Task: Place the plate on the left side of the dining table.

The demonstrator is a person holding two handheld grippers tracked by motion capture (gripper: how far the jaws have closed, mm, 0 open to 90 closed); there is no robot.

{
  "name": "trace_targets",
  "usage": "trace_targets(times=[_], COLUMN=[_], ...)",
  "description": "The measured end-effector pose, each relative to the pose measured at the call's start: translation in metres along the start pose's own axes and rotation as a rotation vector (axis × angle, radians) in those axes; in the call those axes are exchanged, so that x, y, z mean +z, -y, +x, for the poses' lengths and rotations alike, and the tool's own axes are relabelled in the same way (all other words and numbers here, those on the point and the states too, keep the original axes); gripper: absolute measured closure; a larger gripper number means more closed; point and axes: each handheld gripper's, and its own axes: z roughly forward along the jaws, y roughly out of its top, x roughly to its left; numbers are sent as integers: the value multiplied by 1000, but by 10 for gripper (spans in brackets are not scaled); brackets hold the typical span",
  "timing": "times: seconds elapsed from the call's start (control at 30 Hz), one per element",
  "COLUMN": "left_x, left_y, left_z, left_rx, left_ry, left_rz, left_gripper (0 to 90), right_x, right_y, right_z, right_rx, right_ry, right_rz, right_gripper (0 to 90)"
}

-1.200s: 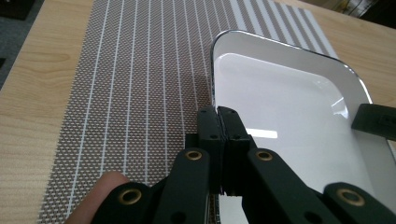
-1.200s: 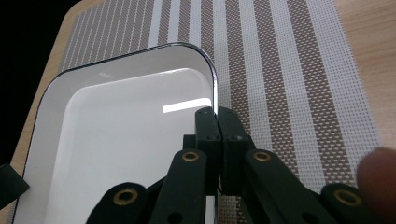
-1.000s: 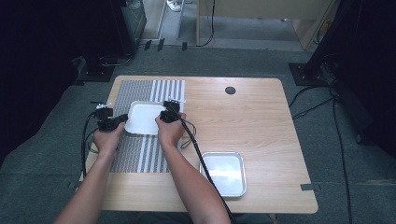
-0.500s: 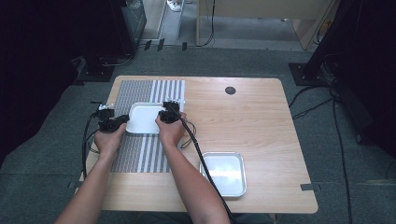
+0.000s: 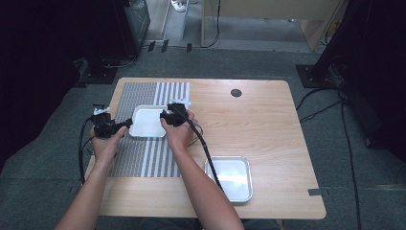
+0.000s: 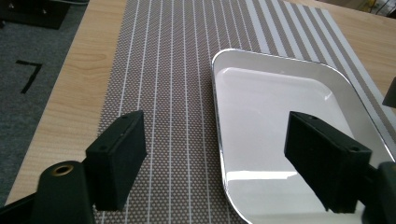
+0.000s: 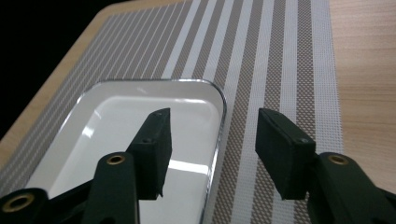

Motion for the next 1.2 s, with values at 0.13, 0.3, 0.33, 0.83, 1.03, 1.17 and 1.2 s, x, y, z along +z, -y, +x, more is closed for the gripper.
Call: trace_targets(times=[0.13, 0.3, 0.33, 0.83, 1.03, 1.17, 1.2], left_x=[-6, -14, -17, -49, -66, -74, -77], left_y=[7, 18, 21, 46, 58, 67, 68], left_z=[-7, -8, -8, -18, -20, -22, -23], left_rx=[52, 27, 19, 21, 33, 43, 45], left_ry=[-35, -13, -9, 12, 15, 22, 22], left_rz=[6, 6, 2, -15, -27, -27, -29], left_gripper=[167, 158, 158, 155, 147, 147, 147], right_x=[-10, -26, -30, -84, -110, -124, -127], right_y=[2, 2, 3, 7, 12, 17, 18], right_z=[-2, -9, -11, -50, -66, -76, -79], right_rx=[-47, -53, -68, -59, -65, -89, -93], right_ry=[-14, -57, -57, -89, -103, -100, -98], right_rz=[29, 19, 17, 16, 3, 3, 3], right_gripper=[357, 267, 259, 245, 232, 226, 226])
